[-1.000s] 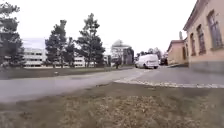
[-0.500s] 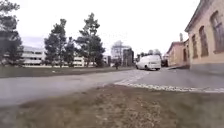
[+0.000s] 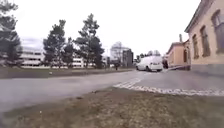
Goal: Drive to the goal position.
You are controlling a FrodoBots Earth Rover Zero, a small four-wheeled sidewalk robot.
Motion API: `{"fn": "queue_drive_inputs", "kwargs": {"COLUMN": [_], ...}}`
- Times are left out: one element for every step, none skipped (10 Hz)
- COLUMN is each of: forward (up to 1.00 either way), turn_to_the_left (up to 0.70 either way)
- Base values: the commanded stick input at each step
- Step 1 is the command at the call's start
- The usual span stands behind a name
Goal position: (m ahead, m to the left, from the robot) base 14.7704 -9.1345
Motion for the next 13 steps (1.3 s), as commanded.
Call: {"fn": "queue_drive_inputs", "kwargs": {"forward": [0.70, 0.70, 0.70, 0.70, 0.70, 0.70, 0.70, 0.70, 0.70, 0.70, 0.70, 0.70, 0.70], "turn_to_the_left": [0.00, 0.00, 0.00, 0.00, 0.00, 0.00, 0.00, 0.00, 0.00, 0.00, 0.00, 0.00, 0.00]}}
